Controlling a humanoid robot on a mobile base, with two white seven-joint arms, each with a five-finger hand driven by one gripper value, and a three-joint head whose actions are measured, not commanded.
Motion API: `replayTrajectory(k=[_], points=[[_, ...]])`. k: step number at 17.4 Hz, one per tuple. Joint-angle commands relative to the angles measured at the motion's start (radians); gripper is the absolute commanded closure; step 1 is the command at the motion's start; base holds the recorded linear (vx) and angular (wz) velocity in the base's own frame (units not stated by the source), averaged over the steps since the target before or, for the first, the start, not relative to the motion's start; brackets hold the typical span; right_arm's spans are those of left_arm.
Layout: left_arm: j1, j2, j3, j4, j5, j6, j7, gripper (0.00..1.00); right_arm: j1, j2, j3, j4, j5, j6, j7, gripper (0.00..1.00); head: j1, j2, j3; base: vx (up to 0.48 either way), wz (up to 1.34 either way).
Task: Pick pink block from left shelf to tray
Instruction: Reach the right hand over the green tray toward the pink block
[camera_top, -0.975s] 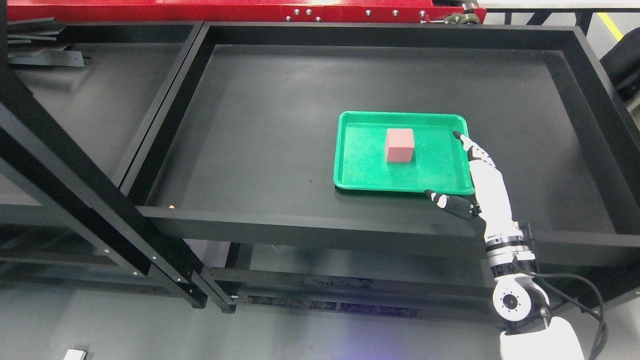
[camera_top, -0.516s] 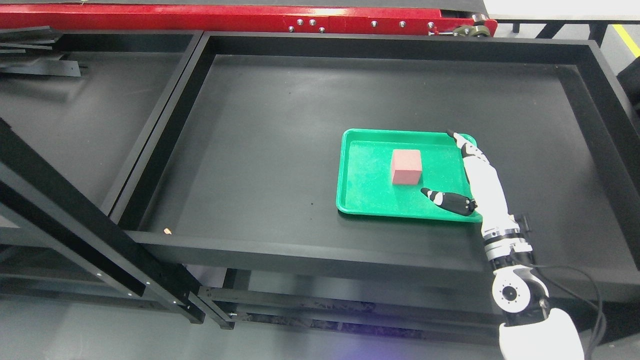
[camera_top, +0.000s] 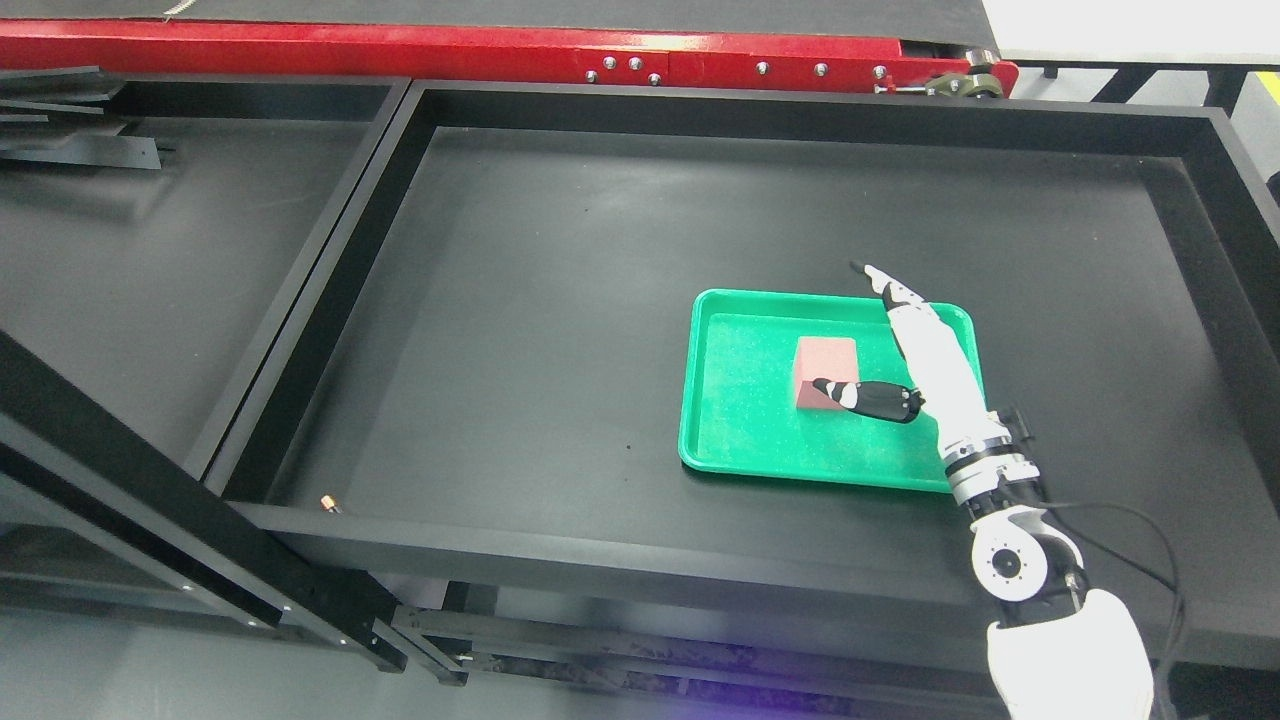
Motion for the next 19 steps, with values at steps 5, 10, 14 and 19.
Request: replayTrajectory(k=[5,10,14,19], points=[[0.02,0.017,0.0,-0.017,0.0,0.0,0.0,0.0,-0.015,-0.017,0.081,0.098,0.075,0.002,0.007,0.01,0.0,0.0,0.0,0.054,0.0],[0.02,0.017,0.0,-0.017,0.0,0.0,0.0,0.0,-0.015,-0.017,0.092,0.162,0.106,0.01,0.01,0.01,0.0,0.0,0.0,0.025,-0.03],[0.02,0.017,0.0,-0.017,0.0,0.0,0.0,0.0,-0.021,-0.017,0.094,0.173,0.126,0.013,0.01,0.01,0.0,0.0,0.0,0.019,0.0],[0.02,0.017,0.0,-0.017,0.0,0.0,0.0,0.0,-0.027,-0.017,0.094,0.222,0.139,0.032,0.01,0.01,0.0,0.0,0.0,0.035,-0.05]])
